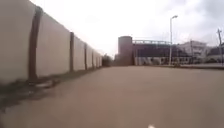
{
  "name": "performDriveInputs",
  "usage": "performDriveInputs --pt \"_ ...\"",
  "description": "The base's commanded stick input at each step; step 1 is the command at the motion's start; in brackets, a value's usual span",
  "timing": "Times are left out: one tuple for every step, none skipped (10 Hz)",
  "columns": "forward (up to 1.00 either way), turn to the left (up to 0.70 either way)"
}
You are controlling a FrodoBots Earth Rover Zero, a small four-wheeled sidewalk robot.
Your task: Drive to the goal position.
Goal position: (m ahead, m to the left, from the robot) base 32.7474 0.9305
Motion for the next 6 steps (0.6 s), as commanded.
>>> performDriveInputs --pt "1.00 0.00" --pt "1.00 0.00" --pt "1.00 0.00" --pt "1.00 0.00" --pt "1.00 0.00" --pt "1.00 0.00"
